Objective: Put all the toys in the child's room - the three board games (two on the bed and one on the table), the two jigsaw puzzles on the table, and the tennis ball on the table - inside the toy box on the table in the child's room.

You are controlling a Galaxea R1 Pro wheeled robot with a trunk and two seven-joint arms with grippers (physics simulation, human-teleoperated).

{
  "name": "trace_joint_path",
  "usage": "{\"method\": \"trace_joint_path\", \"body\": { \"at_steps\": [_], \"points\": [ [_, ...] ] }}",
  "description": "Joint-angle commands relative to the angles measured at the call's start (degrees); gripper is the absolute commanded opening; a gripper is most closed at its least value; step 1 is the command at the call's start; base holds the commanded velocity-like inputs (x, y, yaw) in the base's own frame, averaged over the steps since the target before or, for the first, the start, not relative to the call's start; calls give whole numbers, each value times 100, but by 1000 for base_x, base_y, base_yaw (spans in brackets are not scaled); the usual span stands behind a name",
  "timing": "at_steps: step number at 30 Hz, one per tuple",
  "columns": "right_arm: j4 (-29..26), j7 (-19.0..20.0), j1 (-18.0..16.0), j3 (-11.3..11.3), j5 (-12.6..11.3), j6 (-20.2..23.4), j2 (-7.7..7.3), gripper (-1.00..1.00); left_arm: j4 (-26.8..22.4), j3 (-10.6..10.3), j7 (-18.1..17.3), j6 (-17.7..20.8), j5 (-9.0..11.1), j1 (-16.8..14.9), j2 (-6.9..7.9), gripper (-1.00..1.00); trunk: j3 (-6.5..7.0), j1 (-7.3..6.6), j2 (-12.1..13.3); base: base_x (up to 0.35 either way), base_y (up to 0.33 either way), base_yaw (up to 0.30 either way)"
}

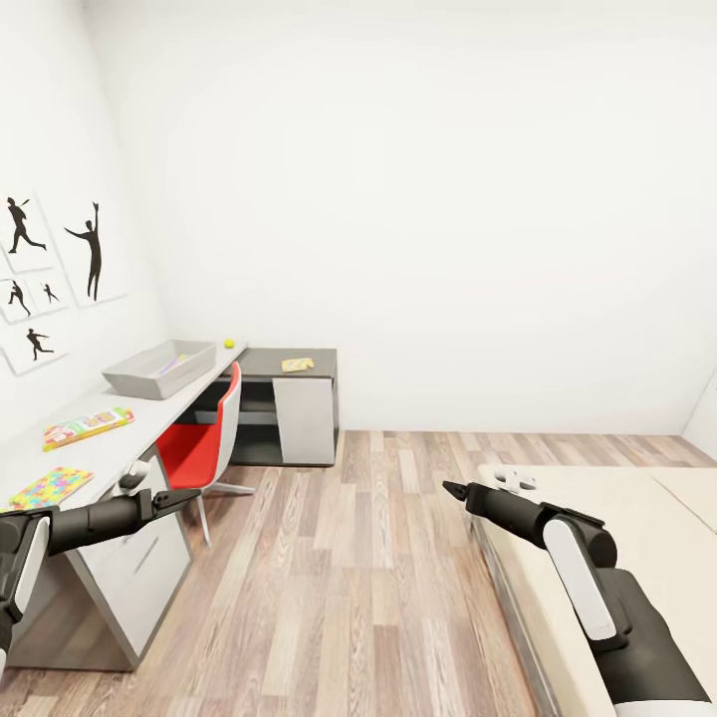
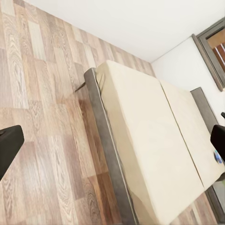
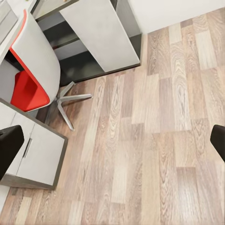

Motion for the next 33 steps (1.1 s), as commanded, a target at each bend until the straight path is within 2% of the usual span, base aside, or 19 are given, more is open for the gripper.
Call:
{"method": "trace_joint_path", "body": {
  "at_steps": [1,14,24,33],
  "points": [
    [-3,18,-5,-8,6,28,0,100,-1,7,-32,55,-16,-6,-1,100,-11,3,-11,-82,-92,0],
    [-3,18,-5,-8,6,28,0,100,-1,7,-35,53,-16,-6,-1,100,-10,3,-11,-24,-27,-4],
    [-3,18,-5,-10,6,28,0,100,-1,13,-37,47,-15,-6,-1,100,2,3,-11,-38,-1,-128],
    [-3,18,-3,-6,6,28,0,100,-1,9,-37,46,-16,-6,-1,100,4,3,-11,-21,0,-36]
  ]
}}
